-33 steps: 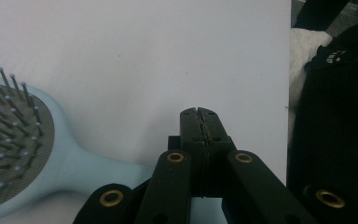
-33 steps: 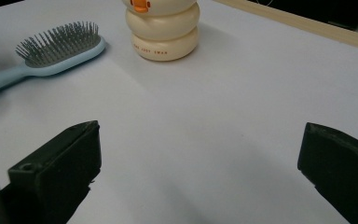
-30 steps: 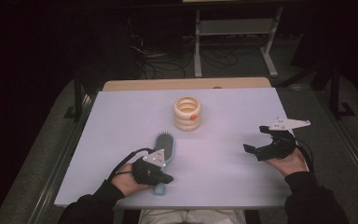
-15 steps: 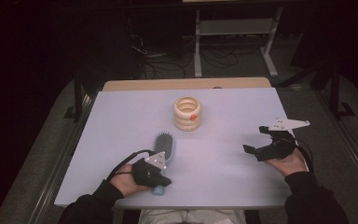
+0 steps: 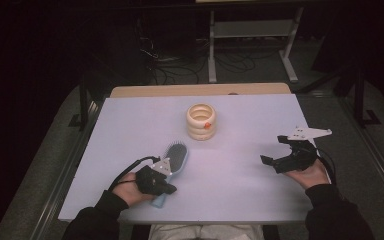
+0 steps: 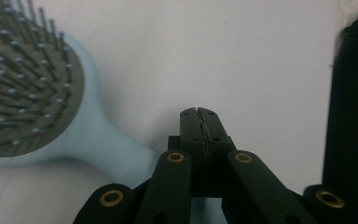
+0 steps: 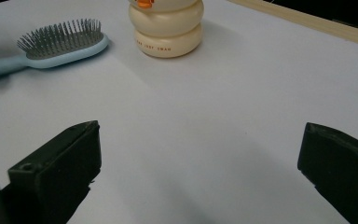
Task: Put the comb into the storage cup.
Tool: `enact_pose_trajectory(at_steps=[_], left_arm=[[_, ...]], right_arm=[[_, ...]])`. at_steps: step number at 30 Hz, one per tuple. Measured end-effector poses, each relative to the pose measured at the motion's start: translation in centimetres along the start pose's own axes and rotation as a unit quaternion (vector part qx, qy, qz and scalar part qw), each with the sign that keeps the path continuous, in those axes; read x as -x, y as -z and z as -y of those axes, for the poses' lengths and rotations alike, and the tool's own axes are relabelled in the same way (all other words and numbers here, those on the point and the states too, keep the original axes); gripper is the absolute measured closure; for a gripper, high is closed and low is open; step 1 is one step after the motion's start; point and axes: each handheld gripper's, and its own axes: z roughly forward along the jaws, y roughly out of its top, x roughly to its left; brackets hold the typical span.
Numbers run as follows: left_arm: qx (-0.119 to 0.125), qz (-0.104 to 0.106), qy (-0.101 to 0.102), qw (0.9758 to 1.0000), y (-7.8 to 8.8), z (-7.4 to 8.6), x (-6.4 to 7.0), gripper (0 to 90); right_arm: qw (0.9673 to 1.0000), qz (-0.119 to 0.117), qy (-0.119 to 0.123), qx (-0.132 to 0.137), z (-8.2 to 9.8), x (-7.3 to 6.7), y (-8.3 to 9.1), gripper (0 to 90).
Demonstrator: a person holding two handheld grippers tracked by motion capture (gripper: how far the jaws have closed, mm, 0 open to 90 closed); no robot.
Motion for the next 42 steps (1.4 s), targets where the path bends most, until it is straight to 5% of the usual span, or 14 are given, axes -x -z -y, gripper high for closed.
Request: enact_pose_trajectory(at_steps=[19, 28, 42], left_arm=[[0.003, -0.031, 0.051, 0.9982, 1.3, 1.5, -1.9, 90.0], [0.005, -0.052, 0.081, 0.9954, 2.0, 2.5, -3.1, 90.0], [0.012, -0.069, 0.097, 0.9927, 3.2, 3.6, -4.1, 89.9]], right_arm=[[1.0000, -0.003, 0.004, -0.004, 0.0, -0.1, -0.1, 0.0], [1.0000, -0.004, 0.004, -0.006, 0.0, -0.1, -0.1, 0.0], [0.9999, -0.005, 0.003, -0.009, 0.1, -0.2, -0.1, 0.0]])
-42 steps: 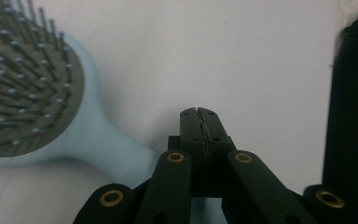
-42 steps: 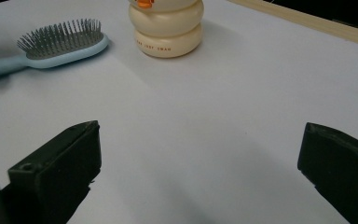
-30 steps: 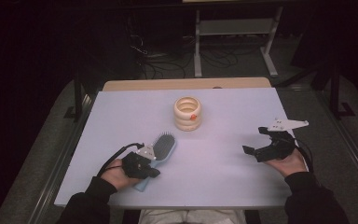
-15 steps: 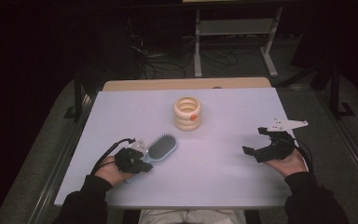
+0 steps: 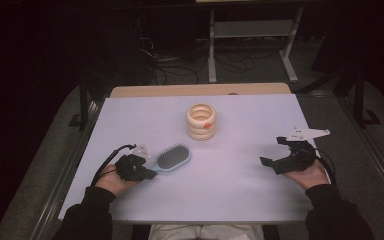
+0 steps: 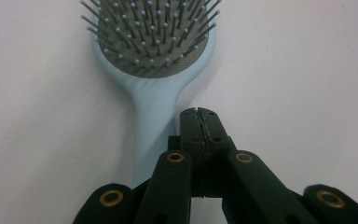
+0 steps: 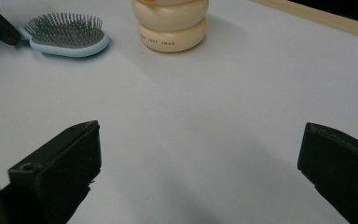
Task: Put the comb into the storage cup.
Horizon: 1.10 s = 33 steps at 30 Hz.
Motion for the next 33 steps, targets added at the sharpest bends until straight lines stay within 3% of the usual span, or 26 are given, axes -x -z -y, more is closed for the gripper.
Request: enact_pose_trajectory(at_steps=[19, 27, 31, 33], left_arm=[[0.027, -0.008, 0.009, 0.9996, 1.5, 0.6, -0.7, 89.9], [0.053, -0.011, 0.009, 0.9985, 2.4, 0.6, -0.7, 89.9], [0.082, 0.007, 0.019, 0.9964, 3.0, 0.4, -0.8, 88.0], [0.089, -0.001, 0.014, 0.9960, 3.4, 0.1, -0.6, 87.8]], right_arm=[[1.0000, 0.001, 0.000, -0.002, 0.1, 0.1, 0.0, 0.0], [1.0000, 0.002, -0.001, -0.002, 0.1, 0.1, 0.0, 0.0], [1.0000, 0.001, -0.001, -0.004, 0.1, 0.1, -0.1, 0.0], [1.0000, 0.000, -0.001, -0.005, 0.2, 0.3, -0.2, 0.0]])
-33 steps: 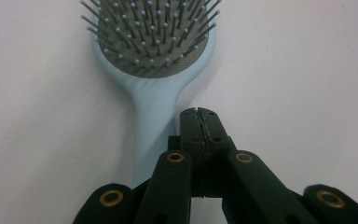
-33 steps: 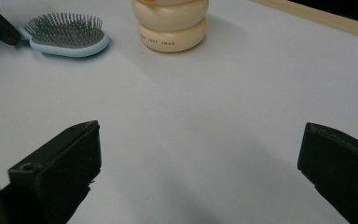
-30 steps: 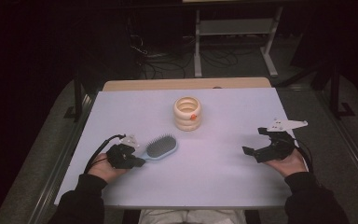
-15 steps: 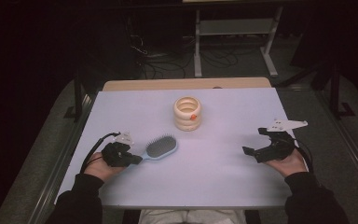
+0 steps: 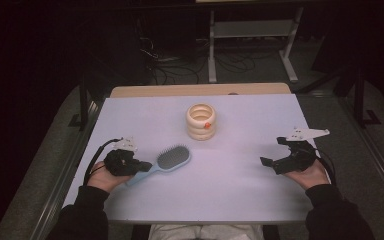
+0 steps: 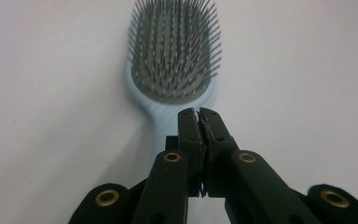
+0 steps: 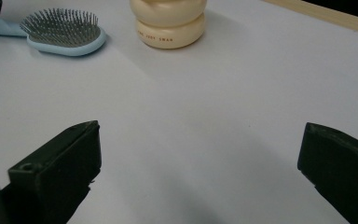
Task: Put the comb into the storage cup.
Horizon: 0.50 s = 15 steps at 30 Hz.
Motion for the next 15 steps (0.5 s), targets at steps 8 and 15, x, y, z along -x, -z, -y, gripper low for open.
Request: enact_pose_trajectory(at_steps=[8, 15], left_arm=[[0.022, -0.009, 0.005, 0.9997, 1.4, -0.6, -0.4, 75.8], [0.005, -0.004, 0.001, 1.0000, 1.1, -1.1, -0.5, 56.6]], right_arm=[[1.0000, -0.001, -0.001, -0.002, 0.0, 0.2, -0.1, 0.0], [1.0000, -0.001, 0.002, 0.001, 0.0, 0.1, 0.0, 0.0]])
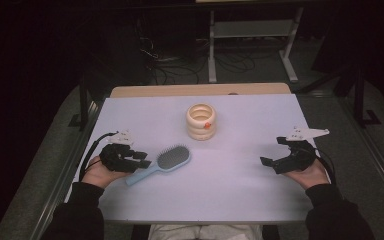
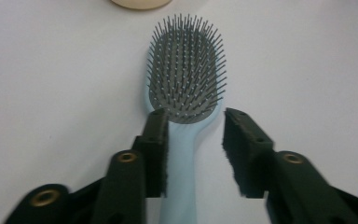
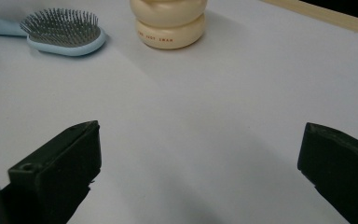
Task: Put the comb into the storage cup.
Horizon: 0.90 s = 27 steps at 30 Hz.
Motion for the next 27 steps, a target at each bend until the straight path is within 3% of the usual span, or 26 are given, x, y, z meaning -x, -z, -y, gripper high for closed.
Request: enact_pose_trajectory(at_steps=[4, 8, 22, 27], left_arm=[[-0.014, 0.013, 0.007, 0.9998, -0.7, 0.0, -0.3, 47.5], [-0.034, 0.017, -0.001, 0.9993, -1.5, 0.0, -0.1, 41.8], [-0.068, 0.011, 0.003, 0.9976, -2.8, 0.1, -0.8, 30.2], [-0.079, 0.003, -0.011, 0.9968, -3.1, 0.0, -0.4, 25.4]], right_arm=[[1.0000, -0.001, -0.002, -0.001, 0.0, 0.0, 0.0, 0.0], [1.0000, -0.002, -0.002, -0.001, 0.0, 0.0, 0.0, 0.0], [1.0000, -0.003, -0.001, 0.000, 0.0, 0.0, 0.0, 0.0], [1.0000, -0.003, 0.000, 0.000, 0.0, 0.0, 0.0, 0.0]])
